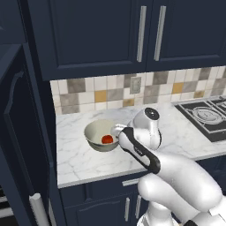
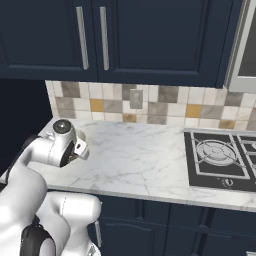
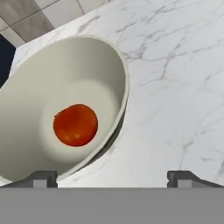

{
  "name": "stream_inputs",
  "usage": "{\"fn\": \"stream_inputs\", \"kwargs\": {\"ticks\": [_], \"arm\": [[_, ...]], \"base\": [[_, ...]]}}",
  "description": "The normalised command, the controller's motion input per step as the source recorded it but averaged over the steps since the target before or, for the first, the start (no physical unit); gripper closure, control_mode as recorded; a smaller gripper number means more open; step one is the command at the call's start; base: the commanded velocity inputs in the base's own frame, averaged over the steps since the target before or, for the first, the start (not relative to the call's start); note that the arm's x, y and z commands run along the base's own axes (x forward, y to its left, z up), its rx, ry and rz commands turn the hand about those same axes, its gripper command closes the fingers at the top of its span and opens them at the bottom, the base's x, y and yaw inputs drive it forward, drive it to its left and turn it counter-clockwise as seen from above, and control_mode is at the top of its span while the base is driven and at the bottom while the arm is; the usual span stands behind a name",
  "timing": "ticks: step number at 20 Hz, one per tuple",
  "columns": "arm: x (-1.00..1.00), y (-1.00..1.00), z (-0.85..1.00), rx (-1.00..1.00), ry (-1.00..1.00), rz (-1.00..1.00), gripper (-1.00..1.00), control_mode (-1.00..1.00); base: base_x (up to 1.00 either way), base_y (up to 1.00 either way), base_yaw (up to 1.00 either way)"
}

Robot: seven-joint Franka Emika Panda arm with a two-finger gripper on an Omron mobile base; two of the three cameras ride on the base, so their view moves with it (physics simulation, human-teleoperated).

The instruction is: Pick the tomato from the cabinet and place it in the bowl. Then pick the bowl and place it in the sink. Then turn on the sink facuet.

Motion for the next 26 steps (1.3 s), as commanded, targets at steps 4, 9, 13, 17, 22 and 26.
{"fn": "stream_inputs", "kwargs": {"ticks": [4, 9, 13, 17, 22, 26], "arm": [[0.41, 0.00, -0.22, 0.00, 0.01, 0.00, -1.00, -1.00], [0.34, 0.00, -0.11, 0.00, 0.00, 0.00, -1.00, -1.00], [0.25, 0.00, -0.02, 0.00, 0.00, 0.00, -1.00, -1.00], [0.18, 0.00, -0.14, 0.00, 0.04, 0.00, -1.00, -1.00], [0.02, 0.00, -0.24, 0.00, 0.06, 0.00, -1.00, -1.00], [0.01, 0.03, -0.22, 0.00, 0.06, 0.00, -1.00, -1.00]], "base": [[0.00, 0.00, 0.00], [0.00, 0.00, 0.00], [0.00, 0.00, 0.00], [0.00, 0.00, 0.00], [0.00, 0.00, 0.00], [0.00, 0.00, 0.00]]}}
